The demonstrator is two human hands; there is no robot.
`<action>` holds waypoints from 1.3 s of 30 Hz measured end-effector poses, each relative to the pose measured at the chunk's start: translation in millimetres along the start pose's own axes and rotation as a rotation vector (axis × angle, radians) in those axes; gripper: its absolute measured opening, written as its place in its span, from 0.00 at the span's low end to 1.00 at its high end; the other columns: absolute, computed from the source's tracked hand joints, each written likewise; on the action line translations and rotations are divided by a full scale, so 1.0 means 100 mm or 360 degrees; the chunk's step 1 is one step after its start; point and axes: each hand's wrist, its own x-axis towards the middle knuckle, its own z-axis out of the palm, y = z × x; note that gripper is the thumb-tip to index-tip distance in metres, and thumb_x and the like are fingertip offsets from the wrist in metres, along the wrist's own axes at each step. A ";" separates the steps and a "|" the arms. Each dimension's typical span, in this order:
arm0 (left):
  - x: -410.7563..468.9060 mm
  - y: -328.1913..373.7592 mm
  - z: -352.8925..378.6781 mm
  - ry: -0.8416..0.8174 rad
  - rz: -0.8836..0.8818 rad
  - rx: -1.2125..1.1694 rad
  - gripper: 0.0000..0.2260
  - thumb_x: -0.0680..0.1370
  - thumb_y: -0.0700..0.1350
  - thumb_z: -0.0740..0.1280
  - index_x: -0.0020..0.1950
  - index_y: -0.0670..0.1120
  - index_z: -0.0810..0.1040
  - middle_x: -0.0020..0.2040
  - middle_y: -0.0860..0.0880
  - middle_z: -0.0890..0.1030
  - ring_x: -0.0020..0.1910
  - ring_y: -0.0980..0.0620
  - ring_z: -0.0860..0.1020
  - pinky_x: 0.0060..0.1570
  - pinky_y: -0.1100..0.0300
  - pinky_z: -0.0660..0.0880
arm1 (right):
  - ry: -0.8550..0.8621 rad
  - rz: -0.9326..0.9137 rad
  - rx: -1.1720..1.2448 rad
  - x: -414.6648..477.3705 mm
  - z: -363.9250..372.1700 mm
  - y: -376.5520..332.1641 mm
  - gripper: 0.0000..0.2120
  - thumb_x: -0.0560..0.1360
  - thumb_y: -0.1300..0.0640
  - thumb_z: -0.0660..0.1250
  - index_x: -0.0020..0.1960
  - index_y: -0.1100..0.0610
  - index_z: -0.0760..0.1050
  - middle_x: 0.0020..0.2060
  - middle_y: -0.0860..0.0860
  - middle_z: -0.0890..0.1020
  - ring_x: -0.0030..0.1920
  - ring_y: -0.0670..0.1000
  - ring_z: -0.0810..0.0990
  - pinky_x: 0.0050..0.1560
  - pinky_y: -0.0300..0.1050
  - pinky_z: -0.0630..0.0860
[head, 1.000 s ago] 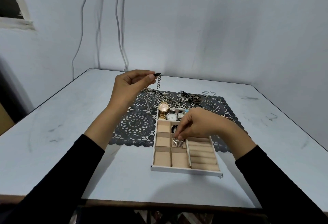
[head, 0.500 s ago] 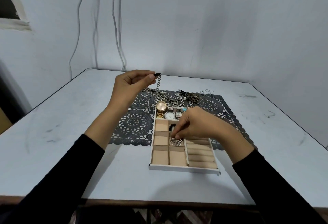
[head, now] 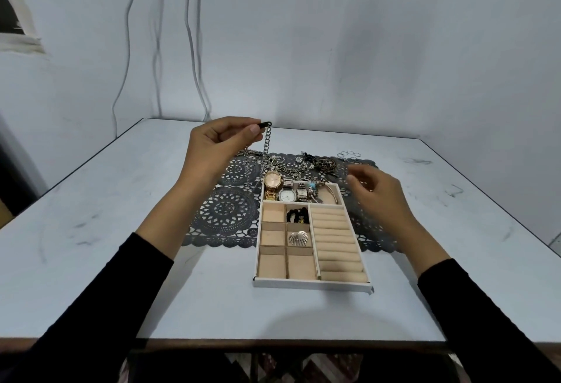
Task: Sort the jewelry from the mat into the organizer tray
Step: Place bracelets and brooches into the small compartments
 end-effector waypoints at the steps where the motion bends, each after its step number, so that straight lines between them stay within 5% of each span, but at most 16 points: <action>1: -0.01 -0.01 0.00 -0.0009 -0.0002 -0.0008 0.06 0.74 0.38 0.73 0.50 0.44 0.84 0.47 0.43 0.86 0.51 0.44 0.84 0.56 0.55 0.79 | 0.0020 -0.0013 -0.0124 0.01 0.00 0.08 0.14 0.77 0.55 0.67 0.62 0.55 0.78 0.55 0.50 0.82 0.54 0.47 0.79 0.56 0.38 0.72; 8: -0.10 0.00 0.09 -0.0058 -0.0031 -0.0050 0.06 0.74 0.36 0.71 0.50 0.42 0.83 0.46 0.45 0.86 0.49 0.47 0.85 0.52 0.61 0.79 | -0.0272 0.0063 -0.0699 -0.01 0.01 0.40 0.19 0.79 0.52 0.62 0.68 0.57 0.71 0.62 0.54 0.78 0.62 0.54 0.75 0.57 0.41 0.68; 39: -0.46 -0.02 0.28 -0.0218 -0.0339 -0.0381 0.11 0.70 0.39 0.70 0.52 0.39 0.81 0.45 0.44 0.86 0.47 0.50 0.85 0.49 0.64 0.79 | -0.0313 0.0014 -0.0705 0.00 0.03 0.42 0.16 0.79 0.53 0.61 0.65 0.58 0.74 0.59 0.55 0.80 0.59 0.55 0.76 0.55 0.41 0.68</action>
